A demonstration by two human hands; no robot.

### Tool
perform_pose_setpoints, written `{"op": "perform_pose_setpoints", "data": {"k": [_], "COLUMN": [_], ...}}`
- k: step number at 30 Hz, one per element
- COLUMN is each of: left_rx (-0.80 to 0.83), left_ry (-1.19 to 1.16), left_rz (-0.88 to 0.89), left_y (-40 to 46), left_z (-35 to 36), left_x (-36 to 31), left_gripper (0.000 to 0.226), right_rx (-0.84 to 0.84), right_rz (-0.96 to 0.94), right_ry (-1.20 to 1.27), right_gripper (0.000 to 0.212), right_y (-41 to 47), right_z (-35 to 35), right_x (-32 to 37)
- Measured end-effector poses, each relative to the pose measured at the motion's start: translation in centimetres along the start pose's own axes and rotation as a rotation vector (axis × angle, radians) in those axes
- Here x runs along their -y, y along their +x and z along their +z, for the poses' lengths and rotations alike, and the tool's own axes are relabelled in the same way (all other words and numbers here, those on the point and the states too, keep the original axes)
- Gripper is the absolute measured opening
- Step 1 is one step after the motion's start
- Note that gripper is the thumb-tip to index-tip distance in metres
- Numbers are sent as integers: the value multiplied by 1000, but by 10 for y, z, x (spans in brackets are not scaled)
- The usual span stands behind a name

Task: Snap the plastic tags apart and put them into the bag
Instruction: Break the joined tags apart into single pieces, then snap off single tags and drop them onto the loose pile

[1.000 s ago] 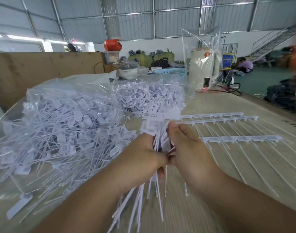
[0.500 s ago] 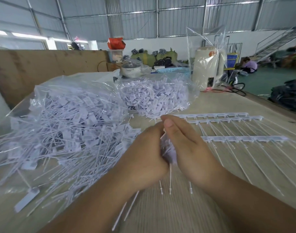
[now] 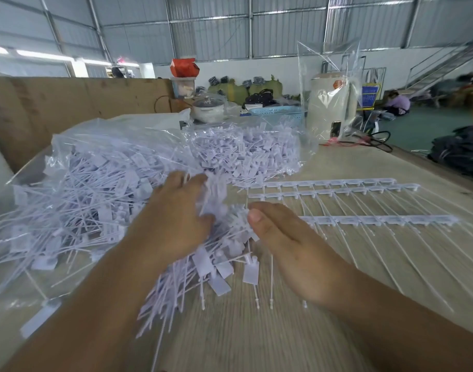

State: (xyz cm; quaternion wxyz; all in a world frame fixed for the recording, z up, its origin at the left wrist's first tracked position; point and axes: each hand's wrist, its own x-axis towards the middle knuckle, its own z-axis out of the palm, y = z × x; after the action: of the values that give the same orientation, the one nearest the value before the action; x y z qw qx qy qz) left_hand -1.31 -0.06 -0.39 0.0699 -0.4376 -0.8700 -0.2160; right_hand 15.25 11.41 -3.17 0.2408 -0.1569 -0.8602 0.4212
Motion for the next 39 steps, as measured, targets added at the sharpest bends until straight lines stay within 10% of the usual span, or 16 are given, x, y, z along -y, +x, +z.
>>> {"op": "perform_pose_setpoints", "data": {"k": [4, 15, 19, 29, 39], "left_rx": [370, 26, 272, 94, 117], "left_ry": [60, -191, -138, -240, 189], "left_rz": [-99, -53, 25, 92, -150], "left_y": [1, -2, -10, -5, -5], "left_z": [18, 14, 16, 10, 18], "left_x": [4, -1, -6, 0, -4], "left_gripper": [107, 111, 125, 54, 84], "right_rx": [78, 207, 193, 80, 142], "right_rz": [17, 35, -11, -16, 116], "right_ry": [-79, -187, -227, -256, -540], "right_gripper": [80, 54, 61, 62, 20], "right_y": [-1, 3, 6, 7, 6], "right_z": [2, -10, -7, -8, -19], "right_x": [-2, -11, -16, -18, -18]}}
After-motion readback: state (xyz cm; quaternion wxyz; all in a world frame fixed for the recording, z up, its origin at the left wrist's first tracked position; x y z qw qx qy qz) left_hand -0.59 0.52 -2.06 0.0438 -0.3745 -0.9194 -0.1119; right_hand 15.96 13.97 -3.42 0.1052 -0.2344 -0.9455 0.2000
